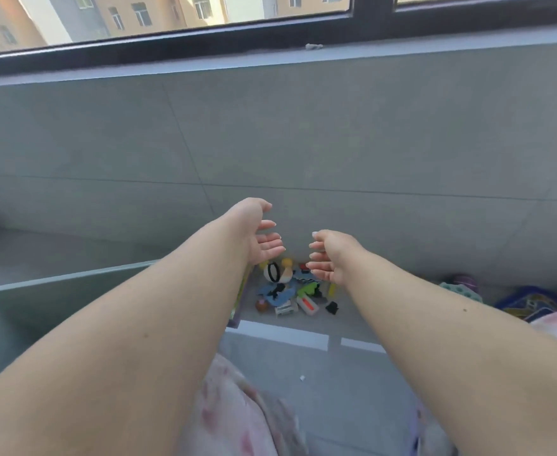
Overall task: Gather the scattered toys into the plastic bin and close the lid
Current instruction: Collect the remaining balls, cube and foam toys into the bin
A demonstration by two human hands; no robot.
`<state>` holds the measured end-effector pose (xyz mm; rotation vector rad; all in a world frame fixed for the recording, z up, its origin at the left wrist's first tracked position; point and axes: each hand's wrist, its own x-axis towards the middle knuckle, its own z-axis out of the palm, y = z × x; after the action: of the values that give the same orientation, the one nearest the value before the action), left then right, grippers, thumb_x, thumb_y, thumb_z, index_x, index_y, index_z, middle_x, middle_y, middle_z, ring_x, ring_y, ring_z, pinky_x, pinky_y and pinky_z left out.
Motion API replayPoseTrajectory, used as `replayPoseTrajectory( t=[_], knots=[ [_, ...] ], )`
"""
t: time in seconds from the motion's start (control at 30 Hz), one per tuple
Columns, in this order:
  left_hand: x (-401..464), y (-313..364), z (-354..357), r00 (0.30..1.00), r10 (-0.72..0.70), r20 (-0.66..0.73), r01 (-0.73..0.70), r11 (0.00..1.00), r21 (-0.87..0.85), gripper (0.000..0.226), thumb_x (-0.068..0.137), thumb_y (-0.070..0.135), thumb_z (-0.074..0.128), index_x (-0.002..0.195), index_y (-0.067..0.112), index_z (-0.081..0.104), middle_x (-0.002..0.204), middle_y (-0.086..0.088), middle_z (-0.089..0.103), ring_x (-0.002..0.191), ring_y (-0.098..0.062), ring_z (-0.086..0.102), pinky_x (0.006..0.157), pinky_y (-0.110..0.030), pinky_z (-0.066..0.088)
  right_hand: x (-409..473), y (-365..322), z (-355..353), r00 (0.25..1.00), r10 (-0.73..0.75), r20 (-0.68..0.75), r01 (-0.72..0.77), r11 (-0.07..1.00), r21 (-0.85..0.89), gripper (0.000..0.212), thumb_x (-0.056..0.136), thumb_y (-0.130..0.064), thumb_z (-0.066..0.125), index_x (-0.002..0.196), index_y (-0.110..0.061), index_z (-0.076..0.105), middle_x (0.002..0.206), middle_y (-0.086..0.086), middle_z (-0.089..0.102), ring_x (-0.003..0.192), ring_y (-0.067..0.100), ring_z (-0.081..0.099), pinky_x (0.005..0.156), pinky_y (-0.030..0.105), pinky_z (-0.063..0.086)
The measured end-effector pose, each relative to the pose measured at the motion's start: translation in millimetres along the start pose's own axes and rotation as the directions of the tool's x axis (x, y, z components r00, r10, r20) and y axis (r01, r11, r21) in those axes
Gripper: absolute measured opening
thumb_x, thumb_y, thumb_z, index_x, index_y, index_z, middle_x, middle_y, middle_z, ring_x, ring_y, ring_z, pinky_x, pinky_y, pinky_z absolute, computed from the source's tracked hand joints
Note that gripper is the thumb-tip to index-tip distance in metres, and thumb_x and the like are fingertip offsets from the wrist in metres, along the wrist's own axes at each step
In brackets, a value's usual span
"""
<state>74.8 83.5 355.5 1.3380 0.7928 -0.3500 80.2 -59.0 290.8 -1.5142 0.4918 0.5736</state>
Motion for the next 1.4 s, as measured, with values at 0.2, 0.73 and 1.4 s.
replayPoseTrajectory(
  t=[0.2,0.73,1.4],
  knots=[
    [-11.5,-16.3,29.8,0.999,-0.023,0.03,0.022,0.998,0.051,0.033,0.093,0.031,0.053,0.108,0.001,0.056,0.114,-0.023,0.056,0.105,-0.035,0.057,0.084,-0.043,0.052,8.4,14.2,-74.6,0.988,0.047,-0.145,-0.041,0.998,0.05,0.028,0.096,-0.031,0.046,0.078,-0.009,0.05,0.074,0.008,0.049,0.061,0.02,0.052,0.054,0.028,0.045],
    [77.9,-55.7,61.7,0.991,-0.132,0.025,0.128,0.982,0.138,0.037,0.094,0.031,0.053,0.116,0.001,0.054,0.105,-0.018,0.06,0.092,-0.029,0.061,0.078,-0.04,0.052,82.7,66.3,-137.8,0.919,0.183,-0.35,-0.174,0.983,0.057,0.024,0.093,-0.025,0.046,0.075,-0.01,0.049,0.065,0.008,0.047,0.051,0.02,0.045,0.05,0.025,0.04],
    [272.5,-187.0,77.4,0.908,-0.418,-0.034,0.419,0.898,0.135,0.022,0.096,0.025,0.051,0.102,0.004,0.054,0.088,-0.014,0.056,0.071,-0.025,0.055,0.076,-0.038,0.052,265.1,163.4,-63.2,0.996,-0.05,0.075,0.089,0.431,-0.898,0.044,0.09,-0.021,0.054,0.131,-0.013,0.045,0.129,0.012,0.043,0.117,0.032,0.049,0.091,0.036,0.044]
  ],
)
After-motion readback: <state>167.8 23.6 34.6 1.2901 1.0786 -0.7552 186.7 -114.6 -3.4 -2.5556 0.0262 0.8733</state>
